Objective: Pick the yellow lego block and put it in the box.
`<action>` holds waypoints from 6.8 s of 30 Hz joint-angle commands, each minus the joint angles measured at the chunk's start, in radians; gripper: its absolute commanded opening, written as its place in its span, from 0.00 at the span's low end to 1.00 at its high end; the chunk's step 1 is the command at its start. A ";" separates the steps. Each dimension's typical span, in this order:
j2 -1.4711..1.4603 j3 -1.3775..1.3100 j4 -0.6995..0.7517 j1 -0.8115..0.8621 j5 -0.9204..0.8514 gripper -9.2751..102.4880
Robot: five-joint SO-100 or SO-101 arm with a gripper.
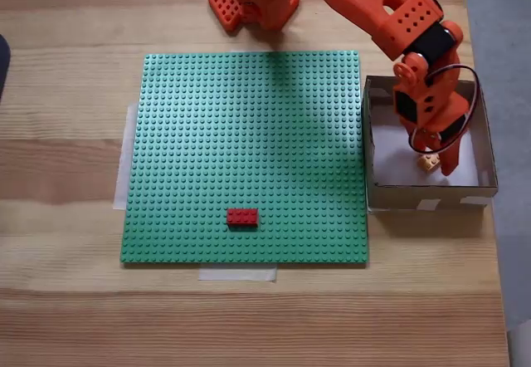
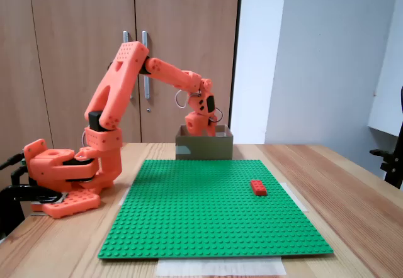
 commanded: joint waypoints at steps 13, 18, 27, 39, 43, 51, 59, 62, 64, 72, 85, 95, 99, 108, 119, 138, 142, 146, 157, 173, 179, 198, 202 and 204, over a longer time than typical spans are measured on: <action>0.580 0.425 -0.256 0.005 -0.077 0.22; 0.775 0.557 -0.321 0.012 -0.155 0.18; 1.091 0.772 -0.359 0.064 -0.284 0.07; 1.312 0.833 -0.310 0.336 -0.097 0.07; 1.368 0.844 -0.275 0.439 -0.011 0.07; 1.571 1.058 -0.328 0.588 -0.055 0.07; 1.798 1.273 -0.270 0.663 -0.061 0.07; 1.836 1.339 -0.268 0.687 -0.077 0.07; 1.839 1.387 -0.293 0.713 -0.084 0.07; 1.855 1.552 -0.426 0.769 -0.147 0.07; 1.962 1.781 -0.497 0.808 -0.181 0.07; 2.006 1.864 -0.525 0.842 -0.181 0.07; 2.023 1.865 -0.502 0.838 -0.146 0.07; 2.059 1.868 -0.459 0.833 -0.147 0.07; 2.085 1.870 -0.426 0.833 -0.150 0.07; 2.172 1.868 -0.298 0.841 -0.164 0.07; 2.209 1.867 -0.252 0.847 -0.166 0.07; 2.209 1.862 -0.230 0.848 -0.164 0.07; 2.209 1.861 -0.230 0.848 -0.166 0.07; 2.209 1.861 -0.230 0.848 -0.166 0.07; 2.209 1.861 -0.230 0.848 -0.166 0.07; 2.209 1.861 -0.230 0.848 -0.166 0.07; 2.209 1.861 -0.230 0.848 -0.166 0.07; 2.209 1.861 -0.230 0.848 -0.166 0.07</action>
